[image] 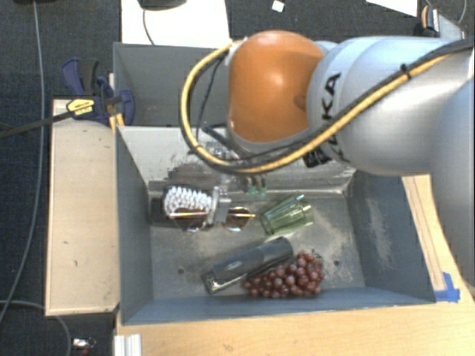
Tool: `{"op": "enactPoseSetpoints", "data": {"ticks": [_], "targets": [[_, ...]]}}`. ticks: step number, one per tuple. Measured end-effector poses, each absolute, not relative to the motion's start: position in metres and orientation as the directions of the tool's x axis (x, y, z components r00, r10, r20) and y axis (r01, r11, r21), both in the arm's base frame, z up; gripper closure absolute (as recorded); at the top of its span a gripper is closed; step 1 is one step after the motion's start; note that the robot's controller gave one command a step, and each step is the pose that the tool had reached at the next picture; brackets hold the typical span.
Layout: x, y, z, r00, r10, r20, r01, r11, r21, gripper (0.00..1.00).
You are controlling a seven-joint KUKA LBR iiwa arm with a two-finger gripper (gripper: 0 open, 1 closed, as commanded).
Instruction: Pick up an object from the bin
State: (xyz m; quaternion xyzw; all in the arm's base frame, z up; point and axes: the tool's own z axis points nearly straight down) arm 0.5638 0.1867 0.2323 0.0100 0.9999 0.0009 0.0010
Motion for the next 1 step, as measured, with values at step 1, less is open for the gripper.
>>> {"op": "enactPoseSetpoints", "data": {"ticks": [1], "targets": [[0.5638,0.1867,0.2322,-1.000,0.020,-0.002,0.020,1.000,0.002,0.00]]}}
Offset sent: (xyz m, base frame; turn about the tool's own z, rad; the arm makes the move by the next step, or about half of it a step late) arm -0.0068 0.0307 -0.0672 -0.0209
